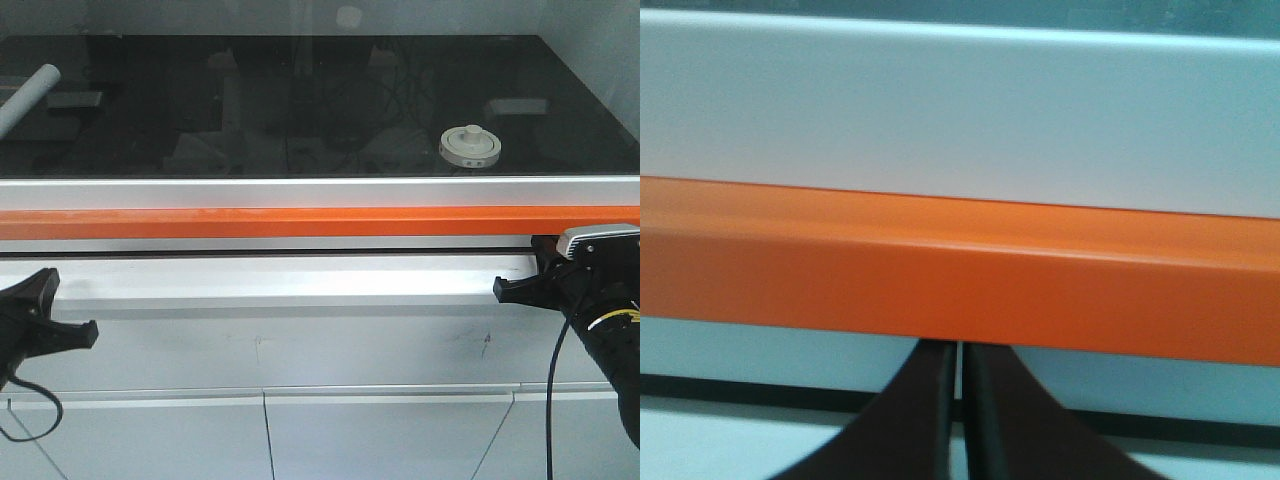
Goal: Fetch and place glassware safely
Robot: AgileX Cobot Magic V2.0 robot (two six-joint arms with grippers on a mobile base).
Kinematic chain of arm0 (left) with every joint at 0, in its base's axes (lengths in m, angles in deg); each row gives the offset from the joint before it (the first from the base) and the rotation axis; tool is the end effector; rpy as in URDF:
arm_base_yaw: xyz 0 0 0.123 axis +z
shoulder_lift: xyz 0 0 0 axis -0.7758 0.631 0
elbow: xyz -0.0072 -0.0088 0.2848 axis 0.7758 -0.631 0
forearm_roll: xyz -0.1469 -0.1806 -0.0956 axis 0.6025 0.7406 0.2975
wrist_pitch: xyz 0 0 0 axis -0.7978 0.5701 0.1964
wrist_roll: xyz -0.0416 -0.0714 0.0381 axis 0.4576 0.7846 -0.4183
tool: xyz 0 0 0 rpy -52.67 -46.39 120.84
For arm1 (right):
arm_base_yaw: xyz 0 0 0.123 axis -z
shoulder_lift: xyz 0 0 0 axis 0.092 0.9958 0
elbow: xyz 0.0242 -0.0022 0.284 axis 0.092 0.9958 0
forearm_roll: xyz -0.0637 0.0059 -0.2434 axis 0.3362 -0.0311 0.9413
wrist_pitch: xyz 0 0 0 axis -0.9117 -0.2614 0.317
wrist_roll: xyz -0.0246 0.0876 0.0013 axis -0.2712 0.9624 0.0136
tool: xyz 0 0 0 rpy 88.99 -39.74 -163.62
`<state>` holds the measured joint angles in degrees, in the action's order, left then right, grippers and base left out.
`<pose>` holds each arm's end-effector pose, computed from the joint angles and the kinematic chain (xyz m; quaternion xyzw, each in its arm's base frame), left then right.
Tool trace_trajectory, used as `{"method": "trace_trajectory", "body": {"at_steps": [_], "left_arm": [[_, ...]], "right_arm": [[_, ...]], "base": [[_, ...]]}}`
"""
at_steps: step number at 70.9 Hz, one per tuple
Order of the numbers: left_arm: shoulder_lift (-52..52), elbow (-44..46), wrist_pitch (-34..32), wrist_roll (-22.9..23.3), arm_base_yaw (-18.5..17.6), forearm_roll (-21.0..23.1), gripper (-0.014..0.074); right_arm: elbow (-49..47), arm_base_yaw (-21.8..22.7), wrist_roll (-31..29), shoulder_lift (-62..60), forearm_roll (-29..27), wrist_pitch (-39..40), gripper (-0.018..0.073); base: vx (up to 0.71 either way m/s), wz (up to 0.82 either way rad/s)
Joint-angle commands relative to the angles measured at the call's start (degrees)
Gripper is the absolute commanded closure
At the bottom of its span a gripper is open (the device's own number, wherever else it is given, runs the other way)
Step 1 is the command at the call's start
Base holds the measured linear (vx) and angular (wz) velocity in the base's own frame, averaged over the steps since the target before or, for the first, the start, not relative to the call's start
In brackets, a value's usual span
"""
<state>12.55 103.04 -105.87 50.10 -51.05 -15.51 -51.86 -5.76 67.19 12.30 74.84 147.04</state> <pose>0.2380 -0.0059 0.1568 0.0274 0.7615 -0.0158 0.6474 0.2799 0.0095 0.1558 -0.0535 0.7469 0.0099 0.6627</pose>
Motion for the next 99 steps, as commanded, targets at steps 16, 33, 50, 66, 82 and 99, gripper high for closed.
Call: {"method": "trace_trajectory", "body": {"at_steps": [16, 33, 50, 66, 82, 99], "left_arm": [[-1.3, 7.3, 4.0, -1.2, 0.0, 0.8, 0.0603], [-0.3, 10.0, 6.7, -2.9, 0.0, 0.8, 0.0603], [2.1, 11.3, 4.7, -2.8, 0.0, 0.8, 0.0603], [2.2, 13.5, 2.5, -2.8, 0.0, 0.8, 0.0603], [2.0, 13.5, -2.2, -2.3, 0.0, 0.2, 0.0603], [2.0, 13.5, -6.8, 0.2, 0.0, -1.2, 0.0603]], "right_arm": [[-1.2, 0.2, -0.3, -1.9, 0.0, 7.9, 0.0563], [-1.2, 0.2, -0.3, -1.9, 0.0, 7.9, 0.0563], [-1.2, 0.2, -0.3, -1.9, 0.0, 7.9, 0.0563], [-1.2, 0.2, -0.3, -1.9, 0.0, 7.9, 0.0563], [-1.2, 0.2, -0.3, -1.9, 0.1, 7.9, 0.0563], [-1.2, 0.2, -0.3, -1.9, 0.1, 8.5, 0.0563]], "base": [[0.0, 0.0], [0.0, 0.0], [0.0, 0.0], [0.0, 0.0], [0.0, 0.0], [0.0, 0.0]]}}
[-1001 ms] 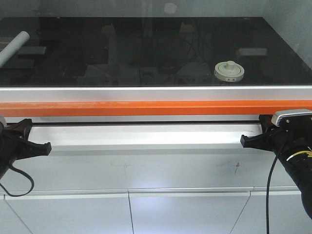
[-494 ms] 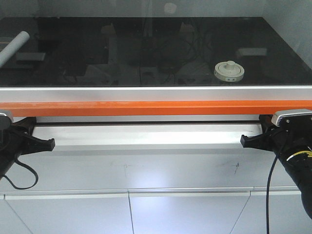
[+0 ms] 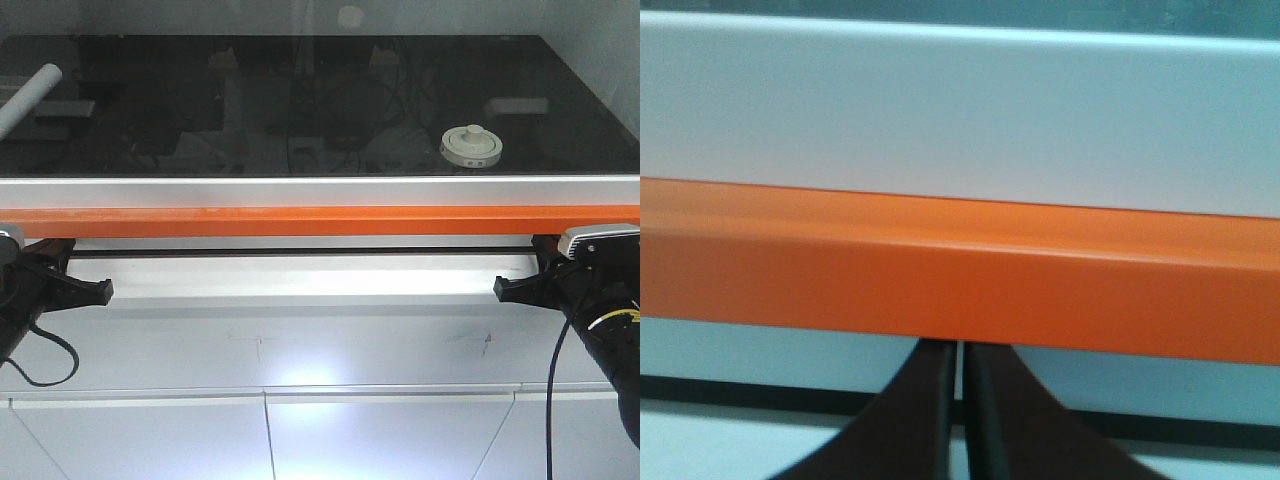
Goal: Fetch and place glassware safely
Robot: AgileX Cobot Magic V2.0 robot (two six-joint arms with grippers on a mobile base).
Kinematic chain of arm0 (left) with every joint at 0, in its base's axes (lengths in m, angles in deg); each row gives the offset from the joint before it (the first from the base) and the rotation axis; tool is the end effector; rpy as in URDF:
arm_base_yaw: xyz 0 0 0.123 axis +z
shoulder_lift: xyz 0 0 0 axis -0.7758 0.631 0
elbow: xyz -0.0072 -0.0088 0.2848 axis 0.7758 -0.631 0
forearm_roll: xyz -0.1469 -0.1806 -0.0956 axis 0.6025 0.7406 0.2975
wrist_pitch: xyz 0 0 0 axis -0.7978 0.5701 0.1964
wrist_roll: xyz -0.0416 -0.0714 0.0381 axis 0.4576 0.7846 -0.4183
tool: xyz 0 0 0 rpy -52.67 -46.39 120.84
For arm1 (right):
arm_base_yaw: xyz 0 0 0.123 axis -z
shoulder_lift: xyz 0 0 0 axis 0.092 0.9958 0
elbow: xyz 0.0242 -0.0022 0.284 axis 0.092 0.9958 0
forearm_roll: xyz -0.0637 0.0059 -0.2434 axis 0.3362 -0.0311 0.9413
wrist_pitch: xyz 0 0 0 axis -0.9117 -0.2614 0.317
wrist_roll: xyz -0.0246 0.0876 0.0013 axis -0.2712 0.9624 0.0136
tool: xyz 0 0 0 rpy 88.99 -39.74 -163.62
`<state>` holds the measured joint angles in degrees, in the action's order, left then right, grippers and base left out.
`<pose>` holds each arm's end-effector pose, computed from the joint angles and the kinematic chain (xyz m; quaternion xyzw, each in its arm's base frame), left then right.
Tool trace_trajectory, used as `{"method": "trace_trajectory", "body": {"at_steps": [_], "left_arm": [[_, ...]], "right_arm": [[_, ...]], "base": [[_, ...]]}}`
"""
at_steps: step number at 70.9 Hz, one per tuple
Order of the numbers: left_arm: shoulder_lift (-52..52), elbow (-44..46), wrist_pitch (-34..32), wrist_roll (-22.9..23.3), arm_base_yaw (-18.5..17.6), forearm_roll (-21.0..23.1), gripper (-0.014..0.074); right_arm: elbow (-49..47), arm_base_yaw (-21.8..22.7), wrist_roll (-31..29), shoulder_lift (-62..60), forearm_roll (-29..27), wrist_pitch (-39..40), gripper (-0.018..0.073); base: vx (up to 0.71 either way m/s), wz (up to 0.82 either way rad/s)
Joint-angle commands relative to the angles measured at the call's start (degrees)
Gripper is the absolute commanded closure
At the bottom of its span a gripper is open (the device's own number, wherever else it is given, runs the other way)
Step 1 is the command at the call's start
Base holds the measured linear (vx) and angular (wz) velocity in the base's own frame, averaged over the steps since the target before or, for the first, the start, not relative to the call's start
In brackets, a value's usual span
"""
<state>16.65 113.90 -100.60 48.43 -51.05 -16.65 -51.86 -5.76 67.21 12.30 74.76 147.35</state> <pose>0.2848 -0.0073 0.1678 0.0490 0.7521 -0.0060 0.6572 0.2800 0.0094 0.1563 -0.0527 0.7452 0.0098 0.6647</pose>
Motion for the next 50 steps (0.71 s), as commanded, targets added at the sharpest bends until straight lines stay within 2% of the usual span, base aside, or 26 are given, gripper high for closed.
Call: {"method": "trace_trajectory", "body": {"at_steps": [1, 50], "left_arm": [[-2.1, 2.6, -12.1, 2.1, 0.0, -0.1, 0.0603], [-4.2, 2.6, -11.6, 2.2, 0.0, 0.4, 0.0603]], "right_arm": [[-1.2, 0.2, -0.3, -1.9, 0.2, 8.3, 0.0563], [-1.2, 0.2, -0.3, -3.4, 0.3, 10.4, 0.0563]], "base": [[0.0, 0.0], [0.0, 0.0]]}}
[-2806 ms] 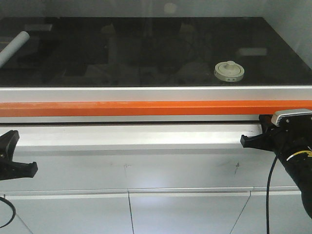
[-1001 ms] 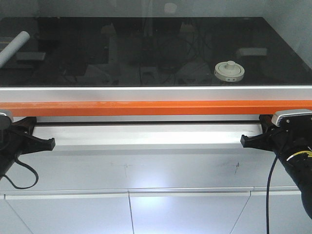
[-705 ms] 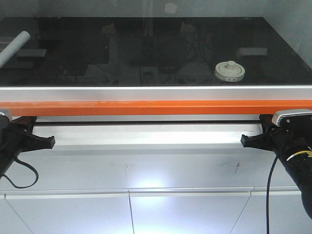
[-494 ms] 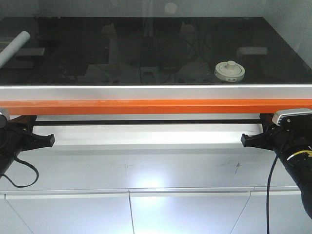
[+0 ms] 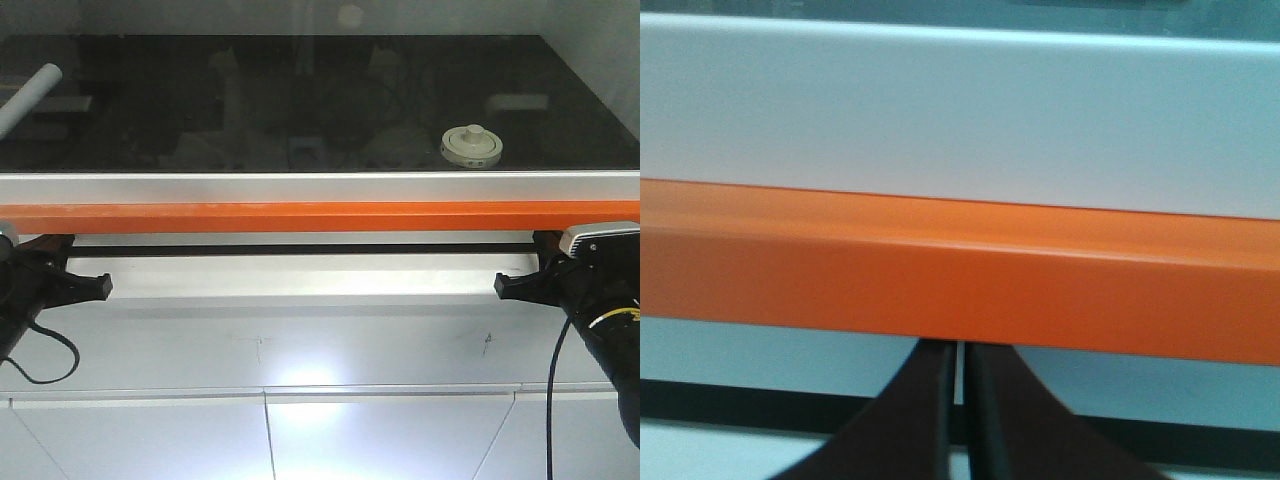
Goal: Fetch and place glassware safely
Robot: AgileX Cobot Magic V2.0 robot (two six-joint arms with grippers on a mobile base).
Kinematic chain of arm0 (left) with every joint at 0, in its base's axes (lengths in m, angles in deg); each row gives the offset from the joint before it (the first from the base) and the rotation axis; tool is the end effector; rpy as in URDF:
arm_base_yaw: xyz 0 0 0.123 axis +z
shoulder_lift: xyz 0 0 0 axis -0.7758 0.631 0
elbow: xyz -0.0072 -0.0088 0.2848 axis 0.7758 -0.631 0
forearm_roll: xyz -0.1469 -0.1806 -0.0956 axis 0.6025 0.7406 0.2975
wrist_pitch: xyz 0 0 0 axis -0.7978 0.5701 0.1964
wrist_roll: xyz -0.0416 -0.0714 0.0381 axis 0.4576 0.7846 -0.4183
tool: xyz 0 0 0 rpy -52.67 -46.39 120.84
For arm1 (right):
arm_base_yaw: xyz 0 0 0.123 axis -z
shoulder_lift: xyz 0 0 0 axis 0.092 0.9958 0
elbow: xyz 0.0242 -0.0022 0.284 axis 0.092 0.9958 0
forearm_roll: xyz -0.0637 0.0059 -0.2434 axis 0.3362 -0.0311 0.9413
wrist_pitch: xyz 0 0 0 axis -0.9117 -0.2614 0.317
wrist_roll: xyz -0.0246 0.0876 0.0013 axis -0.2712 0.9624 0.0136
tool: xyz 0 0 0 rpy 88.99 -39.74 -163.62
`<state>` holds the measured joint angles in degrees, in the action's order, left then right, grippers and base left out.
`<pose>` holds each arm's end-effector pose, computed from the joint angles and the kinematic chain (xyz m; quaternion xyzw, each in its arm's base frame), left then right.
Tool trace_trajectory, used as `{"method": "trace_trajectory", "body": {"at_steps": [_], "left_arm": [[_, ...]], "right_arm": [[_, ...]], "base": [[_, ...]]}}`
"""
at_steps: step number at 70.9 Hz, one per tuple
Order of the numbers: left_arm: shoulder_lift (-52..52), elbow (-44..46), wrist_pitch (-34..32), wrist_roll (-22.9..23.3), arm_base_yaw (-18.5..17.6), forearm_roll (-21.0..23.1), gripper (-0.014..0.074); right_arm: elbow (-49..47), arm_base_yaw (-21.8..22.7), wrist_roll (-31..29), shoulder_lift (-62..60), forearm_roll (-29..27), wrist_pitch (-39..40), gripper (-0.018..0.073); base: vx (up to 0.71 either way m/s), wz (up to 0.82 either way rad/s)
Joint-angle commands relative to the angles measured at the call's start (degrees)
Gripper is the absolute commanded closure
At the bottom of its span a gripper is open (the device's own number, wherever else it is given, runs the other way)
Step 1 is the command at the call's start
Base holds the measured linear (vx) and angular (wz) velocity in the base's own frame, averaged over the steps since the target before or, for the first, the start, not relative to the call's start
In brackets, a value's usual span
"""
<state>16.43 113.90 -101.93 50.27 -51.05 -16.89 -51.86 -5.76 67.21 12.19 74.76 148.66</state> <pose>0.2849 -0.0077 0.1710 0.0389 0.7438 -0.0176 0.6670 0.2801 0.0095 0.1589 -0.0524 0.7369 0.0102 0.6739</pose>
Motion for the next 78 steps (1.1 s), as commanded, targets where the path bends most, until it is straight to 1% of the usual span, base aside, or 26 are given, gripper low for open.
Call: {"method": "trace_trajectory", "body": {"at_steps": [1, 19, 59, 78], "left_arm": [[-4.3, 2.6, -10.1, 0.4, 0.0, 0.7, 0.0603], [-7.7, 2.6, -6.2, 0.4, 0.0, 0.7, 0.0603], [-12.7, 2.7, -4.4, 0.6, 0.0, 0.7, 0.0603], [-12.7, 7.8, 0.4, 0.6, 0.0, 0.6, 0.0603]], "right_arm": [[-1.2, 0.2, -0.3, -3.6, 0.3, 9.0, 0.0563], [-2.6, 0.2, -0.3, -6.4, 0.3, 4.5, 0.0563], [-4.1, 0.2, -0.3, -11.8, 0.5, 0.4, 0.0563], [-9.2, 0.2, -0.2, -13.3, 2.7, -5.8, 0.0563]], "base": [[0.0, 0.0], [0.0, 0.0], [0.0, 0.0], [0.0, 0.0]]}}
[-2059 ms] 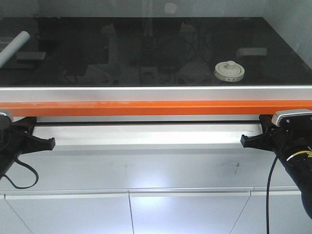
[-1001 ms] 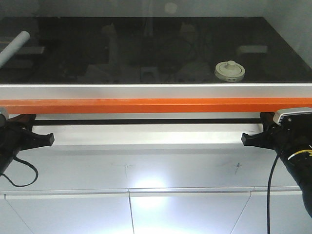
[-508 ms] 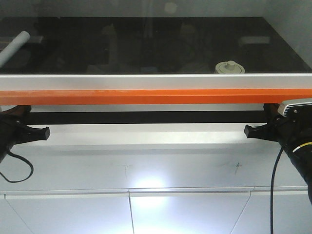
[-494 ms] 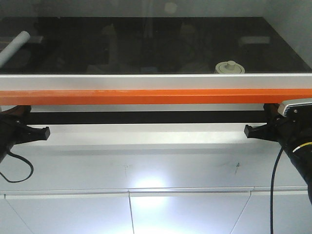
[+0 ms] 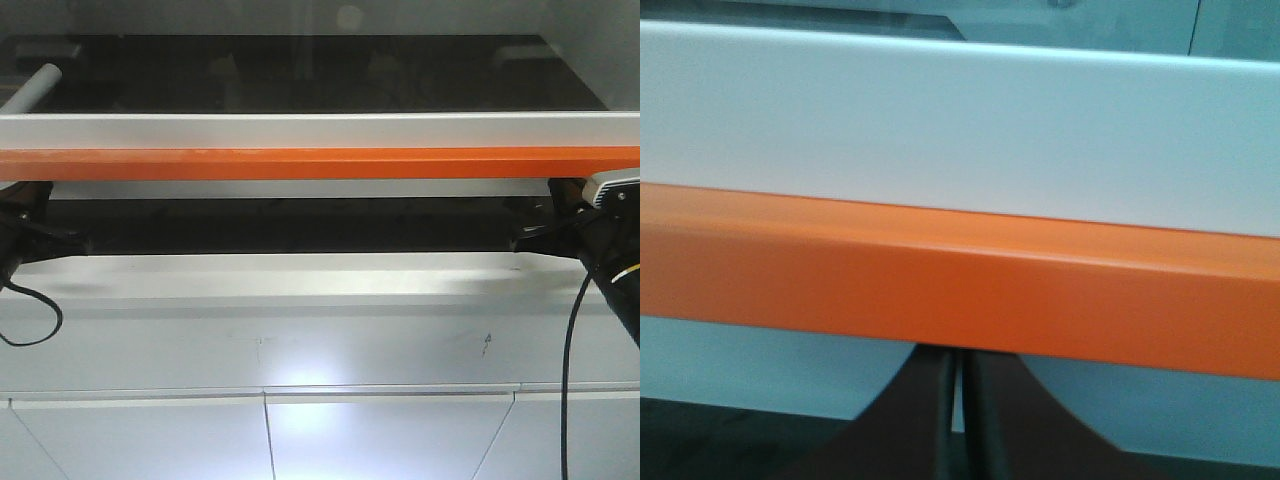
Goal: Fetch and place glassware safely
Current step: 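Lift the sash upward with both grippers holding the handle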
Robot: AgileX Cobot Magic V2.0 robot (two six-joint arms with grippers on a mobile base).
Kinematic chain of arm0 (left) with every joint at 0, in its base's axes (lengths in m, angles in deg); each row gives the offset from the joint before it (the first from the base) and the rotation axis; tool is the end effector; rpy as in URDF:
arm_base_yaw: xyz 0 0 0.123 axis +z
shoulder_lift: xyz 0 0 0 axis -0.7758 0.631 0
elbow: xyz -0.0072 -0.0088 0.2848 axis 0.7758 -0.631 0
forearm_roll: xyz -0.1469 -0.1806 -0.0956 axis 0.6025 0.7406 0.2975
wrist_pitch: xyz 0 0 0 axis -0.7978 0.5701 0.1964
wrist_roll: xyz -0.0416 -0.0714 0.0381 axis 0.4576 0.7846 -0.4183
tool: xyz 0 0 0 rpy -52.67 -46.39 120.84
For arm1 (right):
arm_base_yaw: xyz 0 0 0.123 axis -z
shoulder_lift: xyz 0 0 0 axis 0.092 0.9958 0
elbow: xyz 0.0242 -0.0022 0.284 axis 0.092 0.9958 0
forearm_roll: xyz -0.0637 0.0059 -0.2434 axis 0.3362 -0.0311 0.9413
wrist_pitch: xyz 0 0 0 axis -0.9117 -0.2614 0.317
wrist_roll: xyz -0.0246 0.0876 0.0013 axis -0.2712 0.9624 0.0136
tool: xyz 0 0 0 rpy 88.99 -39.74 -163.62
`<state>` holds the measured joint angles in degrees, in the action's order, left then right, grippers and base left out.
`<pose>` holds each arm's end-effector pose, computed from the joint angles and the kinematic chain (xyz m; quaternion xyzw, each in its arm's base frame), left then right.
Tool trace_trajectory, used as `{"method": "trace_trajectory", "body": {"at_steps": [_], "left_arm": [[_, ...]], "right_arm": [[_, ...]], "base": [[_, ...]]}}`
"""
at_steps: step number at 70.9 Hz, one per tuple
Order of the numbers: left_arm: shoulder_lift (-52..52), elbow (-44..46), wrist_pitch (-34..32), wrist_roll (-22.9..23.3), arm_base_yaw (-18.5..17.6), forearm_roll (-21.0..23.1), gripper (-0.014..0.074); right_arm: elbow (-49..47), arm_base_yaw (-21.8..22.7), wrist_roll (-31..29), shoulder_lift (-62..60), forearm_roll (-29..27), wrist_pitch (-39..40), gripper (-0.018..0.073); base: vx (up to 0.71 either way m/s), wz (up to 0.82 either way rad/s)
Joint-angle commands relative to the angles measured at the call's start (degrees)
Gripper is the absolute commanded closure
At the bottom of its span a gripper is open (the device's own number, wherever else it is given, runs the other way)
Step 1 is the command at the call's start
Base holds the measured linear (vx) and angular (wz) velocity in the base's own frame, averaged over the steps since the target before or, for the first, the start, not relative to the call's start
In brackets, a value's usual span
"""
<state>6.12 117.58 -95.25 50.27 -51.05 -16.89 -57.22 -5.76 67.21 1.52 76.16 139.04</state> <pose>0.2839 -0.0072 0.2272 0.0407 0.6998 -0.0102 0.7131 0.2874 0.0107 0.2178 -0.0663 0.6974 0.0027 0.7136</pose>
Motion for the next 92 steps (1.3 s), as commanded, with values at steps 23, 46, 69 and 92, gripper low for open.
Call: {"method": "trace_trajectory", "body": {"at_steps": [23, 46, 69, 92], "left_arm": [[-3.1, 10.5, -1.1, 0.6, -0.1, 0.4, 0.0603], [-2.9, 17.7, 5.2, 0.6, -0.1, 0.2, 0.0603], [-1.8, 23.4, 7.1, 0.5, -0.1, 0.2, 0.0603], [-1.7, 25.2, 7.2, 0.6, -0.1, 0.2, 0.0603]], "right_arm": [[-7.2, 0.2, -0.2, -4.4, 1.5, 1.7, 0.0563], [-12.5, 0.2, 0.4, -4.4, 1.5, -0.2, 0.0563], [-20.3, 0.2, 0.8, -4.7, 1.5, -3.8, 0.0563], [-26.1, 0.2, 0.8, -8.2, 1.7, -8.8, 0.0563]], "base": [[-0.01, 0.01], [-0.04, 0.02], [-0.07, 0.01], [-0.05, -0.01]]}}
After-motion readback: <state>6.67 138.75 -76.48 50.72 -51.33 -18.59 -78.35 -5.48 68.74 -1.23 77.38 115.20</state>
